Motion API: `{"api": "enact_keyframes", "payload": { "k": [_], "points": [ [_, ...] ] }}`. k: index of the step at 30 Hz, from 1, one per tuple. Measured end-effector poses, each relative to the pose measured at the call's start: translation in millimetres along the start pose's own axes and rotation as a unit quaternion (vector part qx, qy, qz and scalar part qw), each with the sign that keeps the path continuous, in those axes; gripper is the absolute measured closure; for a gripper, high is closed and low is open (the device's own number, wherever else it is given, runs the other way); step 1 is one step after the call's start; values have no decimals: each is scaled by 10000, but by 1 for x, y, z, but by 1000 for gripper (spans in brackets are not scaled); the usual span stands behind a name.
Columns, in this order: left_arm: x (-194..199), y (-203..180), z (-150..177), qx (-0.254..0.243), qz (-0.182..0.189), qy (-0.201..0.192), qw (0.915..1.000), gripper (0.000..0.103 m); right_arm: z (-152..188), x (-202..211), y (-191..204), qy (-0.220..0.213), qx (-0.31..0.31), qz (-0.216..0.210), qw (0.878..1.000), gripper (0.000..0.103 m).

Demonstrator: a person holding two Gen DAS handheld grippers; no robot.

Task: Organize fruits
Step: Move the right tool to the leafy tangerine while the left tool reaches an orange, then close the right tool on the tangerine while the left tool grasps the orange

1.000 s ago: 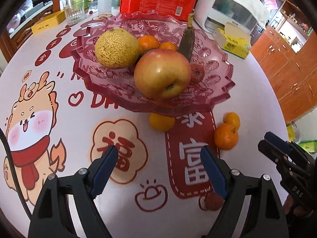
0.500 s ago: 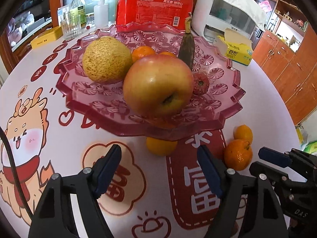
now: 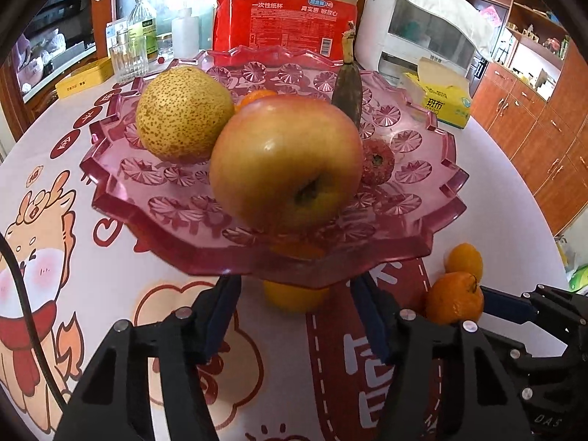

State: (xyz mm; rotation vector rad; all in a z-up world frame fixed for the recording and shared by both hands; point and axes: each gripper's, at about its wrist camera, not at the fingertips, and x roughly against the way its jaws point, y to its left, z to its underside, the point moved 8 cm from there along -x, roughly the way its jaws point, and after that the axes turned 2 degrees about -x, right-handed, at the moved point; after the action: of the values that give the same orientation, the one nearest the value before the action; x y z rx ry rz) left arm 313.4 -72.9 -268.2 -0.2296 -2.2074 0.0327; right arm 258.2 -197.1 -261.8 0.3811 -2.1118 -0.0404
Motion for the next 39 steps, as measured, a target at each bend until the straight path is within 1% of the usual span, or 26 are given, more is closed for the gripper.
{"api": "enact_keyframes", "payload": {
  "k": [2,3,5,6,11,17,25,30,35,39],
  "points": [
    [-2,0,-1,-26,-7,-22,10000,52,0,-2,0,-2,-12,-20,10000,59],
    [-3,0,-2,-32,-1,-16,10000,53,0,-3,0,2,-5,2,10000,59],
    [-5,0,-2,-36,16,-2,10000,58,0,-5,1,15,11,14,10000,58],
    [-6,1,-2,-40,22,13,10000,59,1,-6,0,26,3,9,10000,58],
    [-7,0,-3,-85,45,-14,10000,69,1,-10,1,59,25,32,10000,57],
    [-6,0,-4,-77,127,-1,9999,70,0,-12,1,29,-3,52,10000,57],
    [2,-3,3,-231,166,117,9995,70,2,-10,3,87,-29,44,9999,59],
    [13,6,19,-308,65,213,9993,70,5,-7,10,138,-23,-1,9999,60],
    [31,23,36,-295,-88,314,9990,70,5,-2,19,115,-13,-69,9999,60],
    [51,37,41,-309,-182,217,9991,70,4,3,27,89,-12,-162,9998,60]
  ]
}}
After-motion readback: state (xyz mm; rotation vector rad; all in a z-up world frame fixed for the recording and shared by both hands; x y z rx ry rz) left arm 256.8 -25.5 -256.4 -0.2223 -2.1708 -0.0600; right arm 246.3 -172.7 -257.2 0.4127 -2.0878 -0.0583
